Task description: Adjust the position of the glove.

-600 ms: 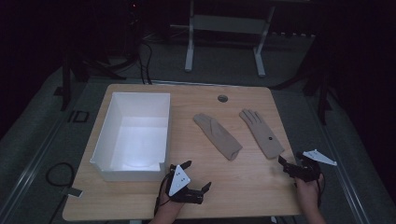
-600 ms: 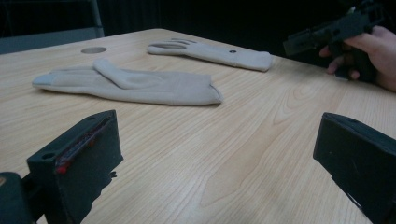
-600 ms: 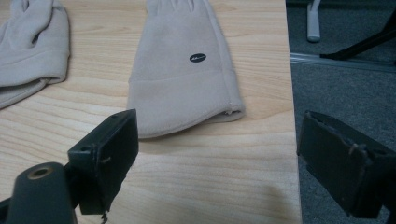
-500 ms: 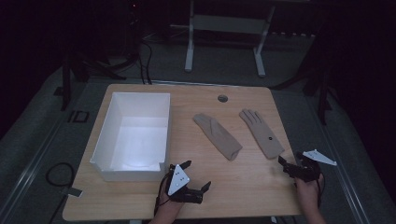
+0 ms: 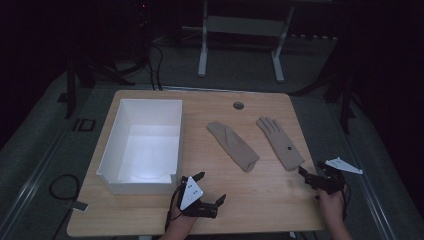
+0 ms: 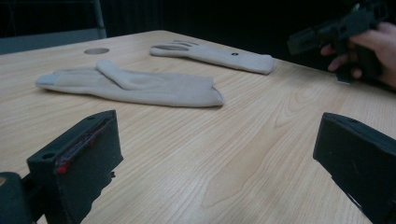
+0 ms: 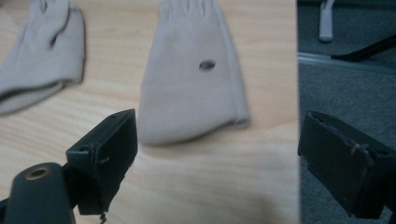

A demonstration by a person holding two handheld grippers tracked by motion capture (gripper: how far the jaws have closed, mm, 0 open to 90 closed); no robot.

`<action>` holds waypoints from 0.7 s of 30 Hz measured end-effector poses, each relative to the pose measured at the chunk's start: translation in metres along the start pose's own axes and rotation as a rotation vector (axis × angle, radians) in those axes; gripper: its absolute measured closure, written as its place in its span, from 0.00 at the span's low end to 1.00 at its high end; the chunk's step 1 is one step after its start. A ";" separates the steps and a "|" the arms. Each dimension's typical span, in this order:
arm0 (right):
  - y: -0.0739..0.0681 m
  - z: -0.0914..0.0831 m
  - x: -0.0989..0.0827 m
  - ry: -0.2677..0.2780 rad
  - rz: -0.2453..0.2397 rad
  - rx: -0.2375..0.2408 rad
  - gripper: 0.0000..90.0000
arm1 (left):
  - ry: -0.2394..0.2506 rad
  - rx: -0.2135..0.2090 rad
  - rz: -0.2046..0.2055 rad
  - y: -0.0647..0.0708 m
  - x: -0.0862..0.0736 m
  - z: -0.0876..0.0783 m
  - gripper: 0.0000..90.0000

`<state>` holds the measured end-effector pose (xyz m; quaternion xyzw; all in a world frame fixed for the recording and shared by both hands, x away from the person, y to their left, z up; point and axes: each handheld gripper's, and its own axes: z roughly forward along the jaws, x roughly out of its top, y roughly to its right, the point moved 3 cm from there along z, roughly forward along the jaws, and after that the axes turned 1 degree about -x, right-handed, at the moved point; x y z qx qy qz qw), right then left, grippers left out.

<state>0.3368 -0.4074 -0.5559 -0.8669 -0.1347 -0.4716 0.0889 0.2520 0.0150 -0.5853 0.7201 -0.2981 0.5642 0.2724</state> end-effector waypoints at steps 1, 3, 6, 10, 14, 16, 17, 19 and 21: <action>0.000 -0.004 0.006 0.014 0.000 0.000 0.13 | -0.001 0.000 0.000 0.000 0.000 0.000 0.01; -0.001 -0.008 0.015 0.027 -0.004 0.004 0.13 | -0.002 -0.004 -0.002 0.000 0.000 0.000 0.01; -0.004 -0.017 0.033 0.040 -0.035 0.007 0.13 | -0.005 -0.009 -0.008 -0.001 0.000 0.000 0.01; -0.006 -0.022 0.050 0.057 -0.043 0.028 0.13 | 0.000 -0.010 -0.020 -0.002 0.000 0.000 0.04; -0.012 -0.025 0.071 0.064 -0.057 0.026 0.16 | 0.002 -0.016 -0.020 -0.002 0.000 0.000 0.04; -0.013 -0.025 0.075 0.047 -0.052 0.043 0.15 | 0.002 -0.015 -0.009 -0.001 0.000 0.000 0.04; -0.017 -0.025 0.081 0.061 -0.035 0.065 0.15 | 0.003 -0.014 -0.006 -0.001 0.000 0.000 0.04; -0.021 -0.024 0.086 0.076 -0.044 0.061 0.15 | 0.002 -0.014 -0.003 0.000 0.000 0.000 0.03; -0.023 -0.023 0.089 0.065 -0.048 0.066 0.15 | 0.000 -0.018 -0.008 -0.001 0.000 0.000 0.03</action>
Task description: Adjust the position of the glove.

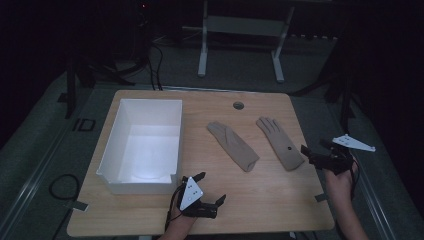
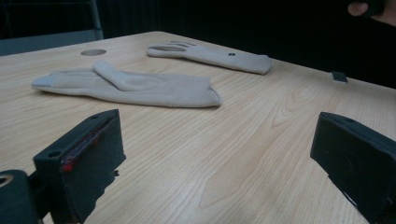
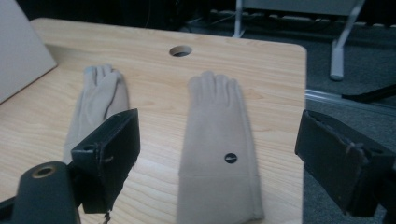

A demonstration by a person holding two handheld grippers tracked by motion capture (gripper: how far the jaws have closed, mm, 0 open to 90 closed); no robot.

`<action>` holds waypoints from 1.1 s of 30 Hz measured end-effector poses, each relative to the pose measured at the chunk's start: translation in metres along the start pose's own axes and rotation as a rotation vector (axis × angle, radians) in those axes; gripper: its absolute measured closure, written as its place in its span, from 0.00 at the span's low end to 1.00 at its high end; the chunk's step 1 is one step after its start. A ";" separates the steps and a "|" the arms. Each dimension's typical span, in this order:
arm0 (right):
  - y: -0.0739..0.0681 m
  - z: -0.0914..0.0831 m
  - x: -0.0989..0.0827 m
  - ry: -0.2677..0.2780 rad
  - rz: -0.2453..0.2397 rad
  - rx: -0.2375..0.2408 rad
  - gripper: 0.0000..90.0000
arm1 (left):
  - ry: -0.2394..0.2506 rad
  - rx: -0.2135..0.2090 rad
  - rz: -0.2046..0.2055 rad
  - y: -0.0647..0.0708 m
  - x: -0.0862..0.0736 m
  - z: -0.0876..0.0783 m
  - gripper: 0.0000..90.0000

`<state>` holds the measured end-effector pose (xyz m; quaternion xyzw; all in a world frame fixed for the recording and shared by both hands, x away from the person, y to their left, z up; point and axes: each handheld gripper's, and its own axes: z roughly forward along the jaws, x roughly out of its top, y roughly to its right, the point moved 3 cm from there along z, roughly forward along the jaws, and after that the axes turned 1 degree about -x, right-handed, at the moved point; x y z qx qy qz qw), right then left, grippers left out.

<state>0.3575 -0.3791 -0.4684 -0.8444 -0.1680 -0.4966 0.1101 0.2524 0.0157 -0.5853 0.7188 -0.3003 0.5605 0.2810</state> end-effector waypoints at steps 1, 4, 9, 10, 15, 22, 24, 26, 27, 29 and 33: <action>-0.001 0.001 0.002 -0.009 -0.002 0.006 0.15 | -0.001 -0.008 -0.010 -0.001 0.000 0.000 0.03; -0.012 0.008 0.013 -0.013 -0.034 -0.003 0.13 | -0.008 -0.026 -0.006 0.000 0.000 0.000 0.02; -0.028 0.014 0.027 0.004 -0.089 0.043 0.12 | -0.009 -0.020 -0.006 0.000 0.000 0.000 0.02; -0.031 0.015 0.029 0.003 -0.100 0.056 0.12 | -0.009 -0.020 -0.007 0.000 0.000 0.000 0.02; -0.046 0.023 0.040 0.012 -0.106 0.107 0.12 | -0.006 -0.022 -0.009 0.000 0.000 0.000 0.02; -0.067 0.036 0.050 0.019 -0.137 0.158 0.17 | -0.005 -0.023 -0.007 0.001 0.000 0.000 0.02; -0.075 0.039 0.053 0.025 -0.171 0.164 0.20 | -0.005 -0.022 -0.010 0.001 0.000 0.000 0.02; -0.082 0.044 0.056 0.019 -0.186 0.178 0.21 | -0.005 -0.023 -0.011 0.001 0.000 0.000 0.02; -0.086 0.046 0.057 0.026 -0.186 0.188 0.23 | -0.005 -0.023 -0.011 0.001 0.000 0.000 0.02; -0.093 0.051 0.059 0.024 -0.200 0.205 0.24 | -0.006 -0.025 -0.009 0.001 0.000 0.000 0.02; -0.106 0.063 0.061 0.009 -0.216 0.239 0.27 | -0.005 -0.024 -0.003 0.002 0.000 0.000 0.02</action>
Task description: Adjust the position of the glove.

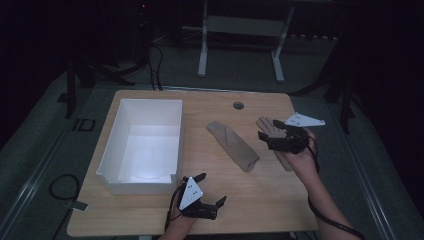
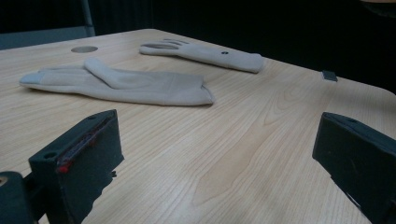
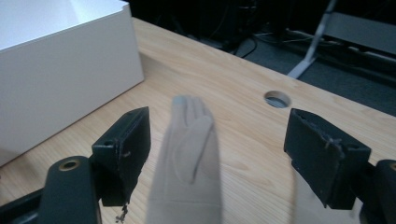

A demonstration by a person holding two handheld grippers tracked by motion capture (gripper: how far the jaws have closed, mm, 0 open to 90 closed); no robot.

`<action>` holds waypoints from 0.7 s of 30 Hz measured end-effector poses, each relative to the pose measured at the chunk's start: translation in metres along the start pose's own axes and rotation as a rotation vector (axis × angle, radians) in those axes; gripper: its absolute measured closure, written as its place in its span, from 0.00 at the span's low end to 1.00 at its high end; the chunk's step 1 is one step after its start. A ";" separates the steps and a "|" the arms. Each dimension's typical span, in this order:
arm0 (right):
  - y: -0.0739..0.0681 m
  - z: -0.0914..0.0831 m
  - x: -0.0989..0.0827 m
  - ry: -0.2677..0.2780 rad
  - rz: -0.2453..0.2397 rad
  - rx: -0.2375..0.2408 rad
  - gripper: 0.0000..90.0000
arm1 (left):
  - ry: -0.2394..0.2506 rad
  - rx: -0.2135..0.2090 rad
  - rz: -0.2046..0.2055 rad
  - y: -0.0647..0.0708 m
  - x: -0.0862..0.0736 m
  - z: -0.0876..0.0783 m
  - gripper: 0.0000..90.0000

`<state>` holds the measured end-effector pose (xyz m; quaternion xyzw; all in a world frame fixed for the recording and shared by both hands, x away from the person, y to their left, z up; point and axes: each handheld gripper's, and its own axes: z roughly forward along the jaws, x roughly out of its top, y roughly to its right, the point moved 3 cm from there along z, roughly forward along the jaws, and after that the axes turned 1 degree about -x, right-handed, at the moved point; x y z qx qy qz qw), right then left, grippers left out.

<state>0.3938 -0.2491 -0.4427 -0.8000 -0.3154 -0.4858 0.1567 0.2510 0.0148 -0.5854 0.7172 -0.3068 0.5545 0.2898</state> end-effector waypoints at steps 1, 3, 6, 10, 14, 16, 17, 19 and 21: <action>-0.002 0.004 0.001 -0.003 0.000 0.009 0.28 | -0.001 -0.001 0.000 0.000 0.000 0.000 0.02; -0.005 0.011 0.002 -0.005 0.001 0.023 0.28 | 0.000 -0.002 -0.005 -0.001 0.000 0.000 0.02; -0.009 0.024 0.003 -0.020 -0.002 0.028 0.31 | 0.001 -0.002 -0.010 -0.001 0.000 -0.001 0.02; -0.013 0.041 0.003 -0.040 -0.012 0.041 0.37 | 0.003 -0.004 -0.005 -0.001 0.000 -0.001 0.02; -0.017 0.059 0.000 -0.070 -0.018 0.047 0.42 | 0.002 -0.009 -0.007 0.000 0.000 -0.001 0.02; -0.019 0.067 -0.002 -0.092 -0.023 0.062 0.45 | 0.001 -0.011 -0.006 -0.001 0.000 -0.001 0.02; -0.019 0.072 -0.003 -0.100 -0.026 0.056 0.46 | 0.001 -0.010 -0.006 -0.001 0.000 -0.001 0.02; -0.020 0.080 -0.005 -0.117 -0.016 0.071 0.48 | 0.001 -0.011 -0.007 -0.001 0.000 -0.001 0.02; -0.021 0.088 -0.008 -0.128 -0.009 0.070 0.49 | 0.004 -0.013 -0.011 -0.001 0.000 0.000 0.02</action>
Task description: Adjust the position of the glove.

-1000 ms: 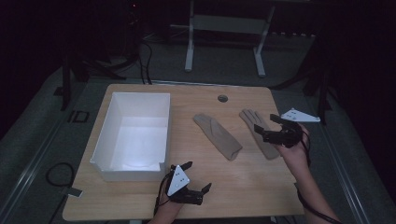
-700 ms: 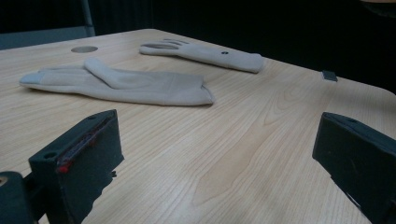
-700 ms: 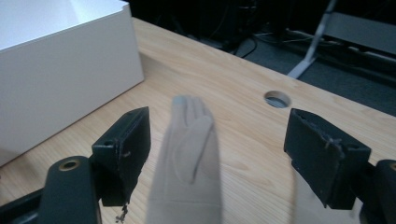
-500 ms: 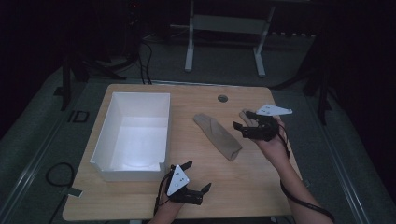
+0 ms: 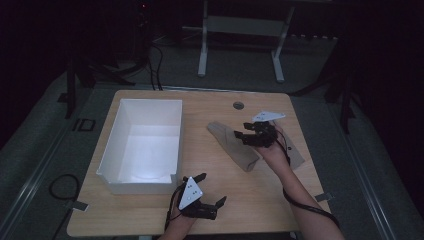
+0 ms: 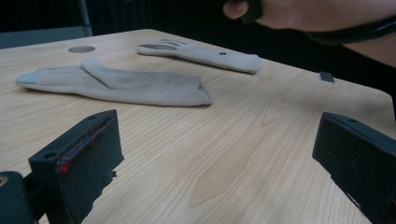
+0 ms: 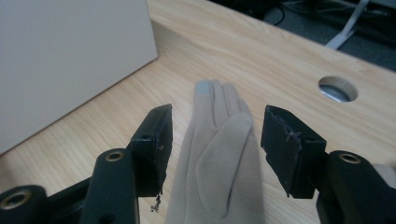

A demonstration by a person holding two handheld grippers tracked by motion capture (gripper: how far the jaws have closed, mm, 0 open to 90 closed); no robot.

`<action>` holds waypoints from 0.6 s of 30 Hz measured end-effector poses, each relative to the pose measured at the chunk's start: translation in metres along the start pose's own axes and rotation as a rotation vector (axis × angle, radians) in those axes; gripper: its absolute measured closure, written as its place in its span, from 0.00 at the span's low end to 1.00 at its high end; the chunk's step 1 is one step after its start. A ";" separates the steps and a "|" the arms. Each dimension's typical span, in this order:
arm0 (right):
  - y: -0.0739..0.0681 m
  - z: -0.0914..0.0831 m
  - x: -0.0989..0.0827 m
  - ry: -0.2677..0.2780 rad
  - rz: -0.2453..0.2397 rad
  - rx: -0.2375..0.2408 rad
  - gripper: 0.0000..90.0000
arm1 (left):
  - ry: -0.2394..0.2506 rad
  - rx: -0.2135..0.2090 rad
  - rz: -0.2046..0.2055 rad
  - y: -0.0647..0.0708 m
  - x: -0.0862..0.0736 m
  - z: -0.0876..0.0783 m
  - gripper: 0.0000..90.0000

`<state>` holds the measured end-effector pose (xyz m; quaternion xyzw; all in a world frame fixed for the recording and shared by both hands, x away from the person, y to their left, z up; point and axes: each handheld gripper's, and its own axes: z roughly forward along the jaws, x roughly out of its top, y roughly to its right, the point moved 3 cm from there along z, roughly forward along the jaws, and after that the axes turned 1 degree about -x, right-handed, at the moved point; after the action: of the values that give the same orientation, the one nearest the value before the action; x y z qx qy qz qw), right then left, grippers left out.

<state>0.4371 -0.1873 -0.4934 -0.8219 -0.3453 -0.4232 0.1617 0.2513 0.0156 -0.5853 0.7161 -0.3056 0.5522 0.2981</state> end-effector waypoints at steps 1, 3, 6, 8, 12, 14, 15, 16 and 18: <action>0.000 0.005 -0.001 -0.007 0.009 0.005 0.50 | 0.000 -0.001 0.000 0.000 0.000 0.000 0.02; 0.001 0.012 -0.004 -0.017 0.013 0.000 0.51 | -0.001 -0.001 0.003 0.000 0.000 0.000 0.02; 0.002 0.024 -0.009 -0.038 0.021 -0.004 0.52 | -0.001 -0.002 0.001 0.000 0.000 0.000 0.02; 0.003 0.032 -0.013 -0.054 0.025 -0.011 0.53 | -0.001 -0.003 0.000 0.000 0.000 0.000 0.02; 0.007 0.048 -0.021 -0.089 0.036 -0.030 0.55 | -0.002 -0.005 0.000 -0.001 0.000 0.000 0.02; 0.009 0.055 -0.025 -0.107 0.045 -0.039 0.57 | -0.001 -0.004 0.001 0.000 0.000 0.000 0.02; 0.009 0.058 -0.026 -0.112 0.048 -0.041 0.57 | -0.001 -0.005 0.000 0.000 0.000 0.000 0.02; 0.010 0.061 -0.028 -0.125 0.049 -0.041 0.57 | -0.001 -0.005 -0.001 0.000 0.000 0.000 0.02; 0.011 0.067 -0.031 -0.137 0.051 -0.046 0.58 | -0.001 -0.006 -0.006 -0.001 0.000 0.000 0.02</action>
<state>0.4716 -0.1716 -0.5578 -0.8609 -0.3247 -0.3695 0.1298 0.2520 0.0164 -0.5854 0.7165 -0.3052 0.5500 0.3017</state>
